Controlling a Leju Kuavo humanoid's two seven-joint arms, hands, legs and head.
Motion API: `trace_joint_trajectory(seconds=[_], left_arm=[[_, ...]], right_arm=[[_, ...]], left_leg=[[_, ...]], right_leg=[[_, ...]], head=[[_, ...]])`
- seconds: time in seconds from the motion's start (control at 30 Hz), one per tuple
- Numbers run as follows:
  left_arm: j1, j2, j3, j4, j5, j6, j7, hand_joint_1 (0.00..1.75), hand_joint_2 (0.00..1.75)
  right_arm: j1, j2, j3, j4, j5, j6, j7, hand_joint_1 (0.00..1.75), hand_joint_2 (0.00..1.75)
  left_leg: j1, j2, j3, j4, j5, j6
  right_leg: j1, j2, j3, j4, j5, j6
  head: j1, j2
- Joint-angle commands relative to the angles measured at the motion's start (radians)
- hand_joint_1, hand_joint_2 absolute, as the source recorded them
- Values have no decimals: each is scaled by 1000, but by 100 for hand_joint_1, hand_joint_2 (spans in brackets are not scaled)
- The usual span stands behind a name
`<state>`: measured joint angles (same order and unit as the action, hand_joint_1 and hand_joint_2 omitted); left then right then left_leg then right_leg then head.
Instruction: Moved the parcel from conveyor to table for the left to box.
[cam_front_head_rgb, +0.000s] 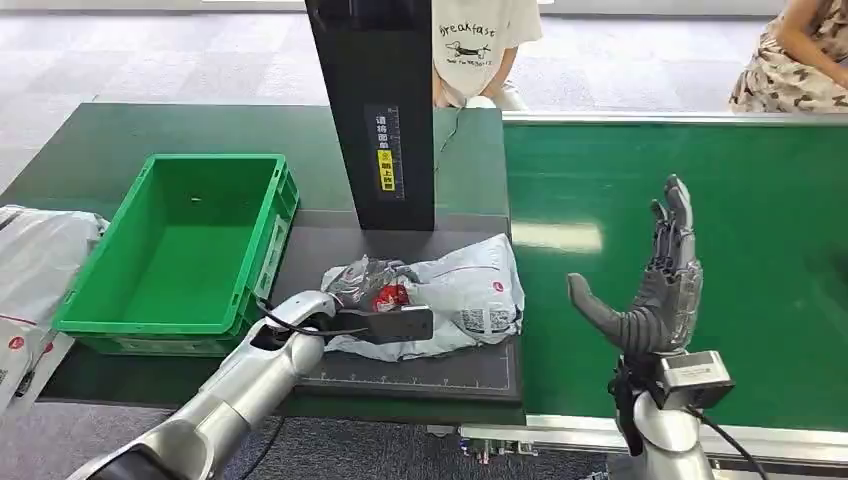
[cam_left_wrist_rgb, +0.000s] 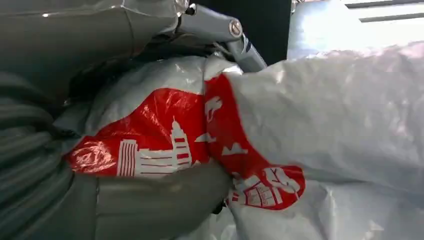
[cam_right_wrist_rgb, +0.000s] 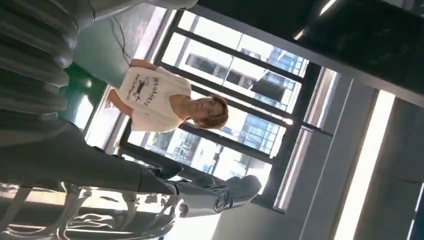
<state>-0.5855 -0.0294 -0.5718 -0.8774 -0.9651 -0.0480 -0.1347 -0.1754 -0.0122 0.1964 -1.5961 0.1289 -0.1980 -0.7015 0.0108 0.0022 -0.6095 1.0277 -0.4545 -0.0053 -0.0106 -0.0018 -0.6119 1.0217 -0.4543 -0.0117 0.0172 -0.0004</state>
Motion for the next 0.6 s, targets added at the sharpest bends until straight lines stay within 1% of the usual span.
trace_joint_trajectory(seconds=[0.03, 0.07, 0.1, 0.13, 0.17, 0.2, 0.23, 0.3, 0.33, 0.37, 0.4, 0.43, 0.5, 0.53, 0.6], left_arm=[[58, -7, 80, -89, 83, 178, -134, 175, 175], [99, -7, 101, -169, 122, 238, -183, 175, 175], [113, -3, 102, -198, 125, 253, -188, 175, 175], [132, 4, 107, -239, 115, 298, -186, 175, 175], [172, 14, 119, -311, 100, 397, -202, 175, 175], [198, 22, 127, -353, 85, 443, -204, 175, 175], [224, 28, 136, -393, 75, 480, -203, 175, 175], [271, 43, 154, -465, 19, 561, -191, 175, 175], [297, 48, 178, -506, -51, 625, -164, 175, 175], [312, 48, 197, -527, -88, 653, -144, 175, 175], [322, 48, 217, -542, -116, 677, -131, 175, 175], [325, 52, 240, -553, -147, 704, -114, 175, 175], [325, 53, 301, -561, -210, 744, -73, 175, 175], [321, 42, 368, -566, -278, 746, -27, 175, 175], [290, 48, 450, -533, -312, 746, -6, 175, 175]], right_arm=[[35, 25, -70, -21, 19, -5, 3, 0, 175], [51, 24, -84, -46, 22, -18, 3, 0, 175], [55, 22, -90, -53, 16, -16, 3, 0, 175], [58, 23, -101, -63, 5, -14, 3, 0, 175], [65, 29, -125, -81, -2, -20, 3, 0, 175], [70, 31, -136, -90, -6, -18, 3, 0, 175], [75, 34, -146, -97, -5, -19, 3, 0, 175], [87, 36, -159, -112, -2, -21, 3, 0, 175], [89, 41, -167, -115, 1, -17, 3, 0, 175], [88, 47, -171, -115, 5, -15, 3, 0, 175], [86, 57, -174, -115, 11, -13, 3, 0, 175], [83, 65, -174, -113, 14, -8, 3, 0, 175], [76, 78, -169, -105, 27, 3, 3, 0, 175], [72, 84, -168, -100, 31, 8, 3, 0, 175], [60, 89, -163, -85, 40, 18, 3, 0, 175]], left_leg=[[0, 1, 3, -2, 0, 0], [0, 0, 2, -2, 0, 0], [0, 0, 4, -3, 0, 0], [0, 0, 3, -2, 0, 0], [0, 0, 1, -1, 0, 0], [0, 0, 0, 0, 0, 0], [0, 0, 3, -1, -1, 0], [0, 2, 1, -1, -2, 0], [0, 3, 4, -2, -3, 0], [0, 3, 2, -2, -2, 0], [0, 2, 1, -1, -3, -1], [0, 3, 3, -2, -3, -1], [0, 3, 0, -1, -3, -1], [0, 3, 2, -2, -3, -1], [1, 3, -1, -1, -2, -1]], right_leg=[[0, 1, 2, -2, 0, 0], [0, 0, 2, -2, 0, 0], [0, 0, 4, -3, 0, 0], [0, 0, 3, -2, -1, 0], [0, 0, 1, -1, -1, 0], [0, 0, 0, -1, -1, 0], [0, 1, 3, -2, -2, 0], [0, 3, 0, -1, -1, 0], [0, 4, 2, -2, -2, 0], [0, 3, 1, -2, -2, 0], [0, 2, 0, -1, -2, 0], [0, 4, 2, -2, -2, 0], [0, 3, -1, -1, -2, 0], [0, 3, 1, -2, -3, 0], [1, 3, -2, 0, -2, 0]], head=[[0, 0], [0, 0], [0, 0], [0, 0], [0, 0], [0, 0], [0, 0], [0, 0], [0, 0], [0, 0], [0, 0], [0, 0], [0, 0], [0, 0], [0, 0]])
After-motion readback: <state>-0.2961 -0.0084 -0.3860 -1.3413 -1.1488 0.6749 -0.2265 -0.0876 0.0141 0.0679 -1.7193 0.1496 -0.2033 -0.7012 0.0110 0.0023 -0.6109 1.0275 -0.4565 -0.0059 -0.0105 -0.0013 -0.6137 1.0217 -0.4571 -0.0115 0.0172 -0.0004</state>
